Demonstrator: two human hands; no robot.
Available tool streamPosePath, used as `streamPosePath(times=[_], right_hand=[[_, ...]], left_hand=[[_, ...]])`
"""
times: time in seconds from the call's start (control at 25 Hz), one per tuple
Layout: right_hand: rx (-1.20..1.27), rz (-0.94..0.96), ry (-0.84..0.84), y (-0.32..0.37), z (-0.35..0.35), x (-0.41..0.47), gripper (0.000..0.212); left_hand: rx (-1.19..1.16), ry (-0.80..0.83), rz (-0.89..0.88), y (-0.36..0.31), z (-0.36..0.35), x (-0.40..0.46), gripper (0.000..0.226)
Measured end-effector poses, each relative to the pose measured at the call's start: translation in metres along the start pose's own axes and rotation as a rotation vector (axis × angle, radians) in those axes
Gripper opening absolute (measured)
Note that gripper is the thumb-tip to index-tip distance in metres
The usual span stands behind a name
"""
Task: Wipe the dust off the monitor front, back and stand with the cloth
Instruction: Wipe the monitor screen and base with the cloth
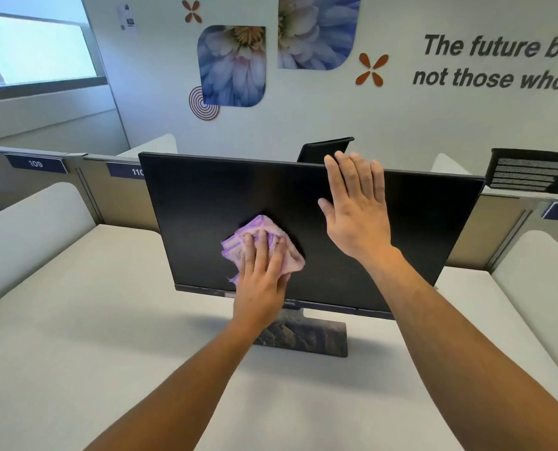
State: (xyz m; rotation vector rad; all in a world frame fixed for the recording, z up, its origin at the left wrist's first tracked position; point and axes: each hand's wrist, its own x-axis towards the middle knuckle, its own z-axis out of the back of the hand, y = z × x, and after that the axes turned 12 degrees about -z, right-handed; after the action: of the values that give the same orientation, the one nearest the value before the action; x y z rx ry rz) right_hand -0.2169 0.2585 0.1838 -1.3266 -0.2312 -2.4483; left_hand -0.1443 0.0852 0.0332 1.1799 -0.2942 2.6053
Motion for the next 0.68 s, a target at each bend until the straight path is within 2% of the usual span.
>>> streamPosePath(times=[0.08, 0.12, 0.16, 0.2, 0.36, 0.48, 0.56, 0.6, 0.68], right_hand=[[-0.003, 0.007, 0.001, -0.001, 0.000, -0.001, 0.069], [-0.007, 0.008, -0.001, -0.002, -0.001, -0.001, 0.069], [-0.011, 0.009, -0.004, -0.001, -0.002, -0.001, 0.069], [-0.013, 0.006, -0.004, -0.001, -0.002, -0.001, 0.070], [-0.017, -0.004, -0.015, 0.001, -0.004, -0.001, 0.070], [-0.014, -0.009, -0.007, 0.002, -0.004, -0.003, 0.070], [-0.015, -0.012, 0.002, 0.001, -0.003, -0.002, 0.071], [-0.014, -0.013, 0.003, 0.001, -0.003, -0.002, 0.071], [-0.004, -0.018, -0.002, 0.002, -0.004, -0.001, 0.071]], left_hand=[[0.154, 0.118, -0.215, 0.013, -0.002, -0.016, 0.082], [0.184, 0.145, -0.249, 0.020, -0.002, -0.022, 0.085], [0.171, 0.140, -0.208, 0.026, -0.002, -0.026, 0.085], [0.113, 0.105, -0.087, 0.030, -0.001, -0.029, 0.083], [-0.365, -0.149, 0.746, 0.037, 0.006, -0.022, 0.081], [-0.631, -0.421, 1.108, 0.051, 0.011, -0.007, 0.077], [-0.712, -0.562, 1.263, 0.063, 0.019, 0.002, 0.071], [-0.711, -0.571, 1.279, 0.064, 0.022, 0.004, 0.070], [-0.696, -0.509, 1.182, 0.048, 0.024, 0.006, 0.071]])
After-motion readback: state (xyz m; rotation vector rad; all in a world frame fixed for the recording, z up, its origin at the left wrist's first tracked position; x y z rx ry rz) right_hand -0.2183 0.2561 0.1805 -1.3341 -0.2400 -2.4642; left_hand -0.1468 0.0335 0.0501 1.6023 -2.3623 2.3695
